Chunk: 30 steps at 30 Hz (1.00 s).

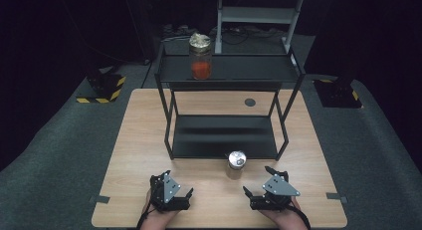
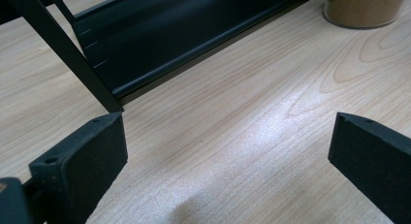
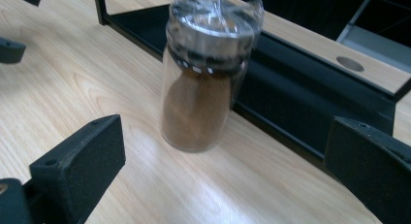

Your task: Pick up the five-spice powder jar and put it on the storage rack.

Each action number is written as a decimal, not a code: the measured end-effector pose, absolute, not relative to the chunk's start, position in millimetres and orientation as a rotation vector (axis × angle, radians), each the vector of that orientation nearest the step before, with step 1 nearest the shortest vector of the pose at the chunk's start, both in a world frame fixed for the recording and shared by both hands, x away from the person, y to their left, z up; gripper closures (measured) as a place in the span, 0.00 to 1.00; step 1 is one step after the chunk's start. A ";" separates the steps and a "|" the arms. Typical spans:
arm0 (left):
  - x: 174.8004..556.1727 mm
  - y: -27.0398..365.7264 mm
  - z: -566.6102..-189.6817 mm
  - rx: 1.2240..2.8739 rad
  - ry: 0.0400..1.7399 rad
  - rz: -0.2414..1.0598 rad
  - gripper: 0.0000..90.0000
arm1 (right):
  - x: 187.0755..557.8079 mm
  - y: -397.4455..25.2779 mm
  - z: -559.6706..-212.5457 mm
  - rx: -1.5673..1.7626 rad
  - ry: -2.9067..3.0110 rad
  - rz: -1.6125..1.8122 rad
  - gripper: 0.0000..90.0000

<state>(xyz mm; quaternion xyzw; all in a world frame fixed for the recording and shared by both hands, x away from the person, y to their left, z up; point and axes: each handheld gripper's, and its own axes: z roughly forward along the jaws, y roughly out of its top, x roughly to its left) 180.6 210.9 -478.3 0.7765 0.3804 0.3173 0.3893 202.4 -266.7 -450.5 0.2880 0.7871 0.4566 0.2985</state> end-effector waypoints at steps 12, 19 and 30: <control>179.6 211.4 -479.0 1.971 0.959 0.810 0.01 | 214.9 -249.8 -443.0 0.762 2.070 1.236 0.00; 179.6 211.6 -479.1 1.969 0.962 0.810 0.01 | 222.8 -246.7 -444.0 0.809 2.061 1.257 0.00; 178.9 212.3 -479.6 1.964 0.961 0.812 0.01 | 242.2 -241.9 -448.0 0.853 2.054 1.316 0.00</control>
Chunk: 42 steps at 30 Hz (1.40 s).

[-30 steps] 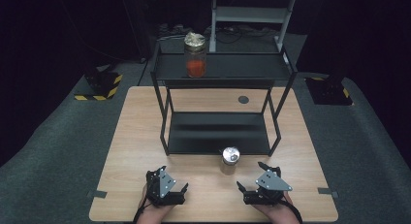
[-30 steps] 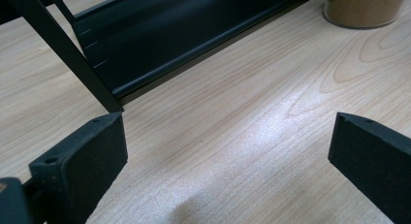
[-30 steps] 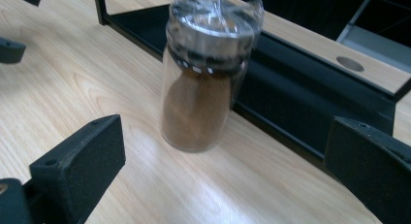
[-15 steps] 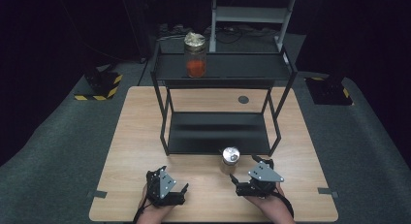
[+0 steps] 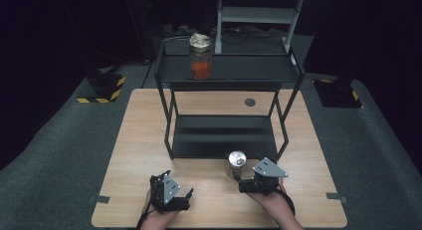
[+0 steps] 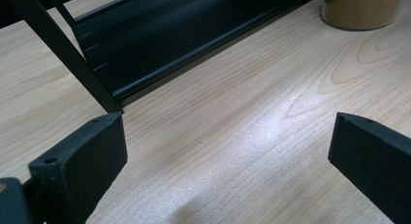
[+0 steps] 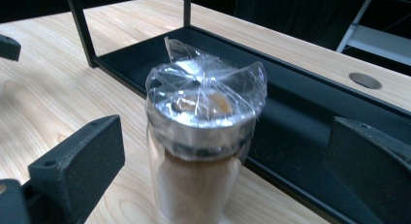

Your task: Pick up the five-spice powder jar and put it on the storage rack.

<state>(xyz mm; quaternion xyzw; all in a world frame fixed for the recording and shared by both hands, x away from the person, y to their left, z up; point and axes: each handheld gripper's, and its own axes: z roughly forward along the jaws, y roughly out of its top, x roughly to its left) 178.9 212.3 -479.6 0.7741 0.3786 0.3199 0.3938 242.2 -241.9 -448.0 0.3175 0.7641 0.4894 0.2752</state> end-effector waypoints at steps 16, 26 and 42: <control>180.2 215.4 -479.6 1.954 0.964 0.792 0.01 | 266.7 -244.6 -463.8 0.861 2.056 1.465 0.27; 179.9 215.6 -479.9 1.952 0.963 0.793 0.01 | 266.0 -246.2 -472.9 0.826 2.035 1.508 0.38; 180.7 216.7 -479.9 1.946 0.967 0.787 0.01 | 257.8 -253.8 -464.8 0.823 1.999 1.511 0.38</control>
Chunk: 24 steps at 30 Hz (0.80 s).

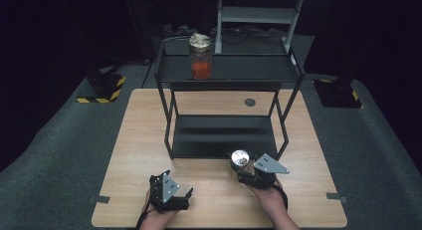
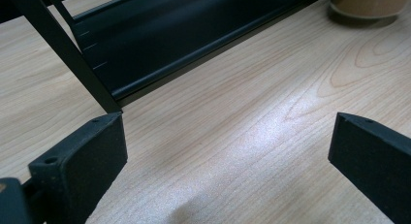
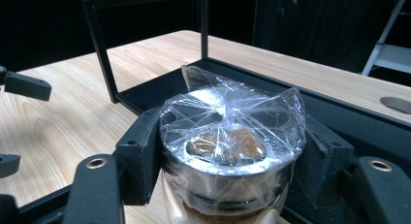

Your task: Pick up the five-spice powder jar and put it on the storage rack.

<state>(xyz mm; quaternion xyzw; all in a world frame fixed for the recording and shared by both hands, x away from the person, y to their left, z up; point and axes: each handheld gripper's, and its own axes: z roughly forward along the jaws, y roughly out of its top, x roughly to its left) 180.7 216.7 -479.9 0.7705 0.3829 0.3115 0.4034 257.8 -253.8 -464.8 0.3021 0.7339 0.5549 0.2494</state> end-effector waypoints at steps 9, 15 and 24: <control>180.5 217.2 -480.0 1.948 0.961 0.788 0.01 | 248.0 -266.8 -454.1 0.844 1.939 1.535 0.38; 180.4 217.1 -480.1 1.946 0.962 0.787 0.01 | 242.8 -275.6 -447.7 0.853 1.902 1.533 0.38; 181.1 218.4 -480.1 1.944 0.961 0.778 0.01 | 238.8 -284.5 -434.0 0.850 1.864 1.527 0.38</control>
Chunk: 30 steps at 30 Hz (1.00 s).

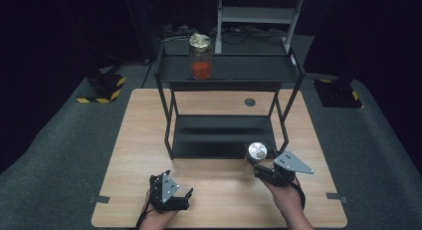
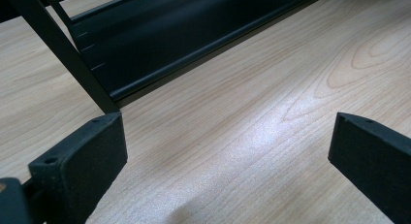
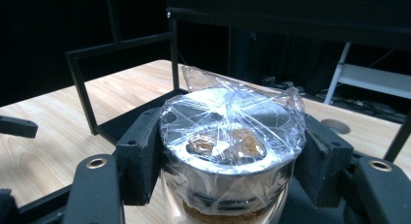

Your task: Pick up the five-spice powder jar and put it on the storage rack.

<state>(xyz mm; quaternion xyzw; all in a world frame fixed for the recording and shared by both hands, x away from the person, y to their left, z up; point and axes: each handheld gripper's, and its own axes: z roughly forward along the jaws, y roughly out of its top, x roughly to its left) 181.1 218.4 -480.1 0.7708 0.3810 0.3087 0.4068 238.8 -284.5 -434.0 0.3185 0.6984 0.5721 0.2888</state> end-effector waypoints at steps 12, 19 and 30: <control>181.3 218.6 -479.8 1.952 0.950 0.778 0.01 | 237.0 -291.4 -410.9 0.831 1.826 1.525 0.38; 181.2 219.1 -480.0 1.950 0.948 0.777 0.01 | 238.8 -292.8 -396.4 0.825 1.798 1.539 0.38; 181.1 219.9 -480.3 1.947 0.946 0.773 0.01 | 240.8 -292.0 -369.4 0.796 1.764 1.543 0.38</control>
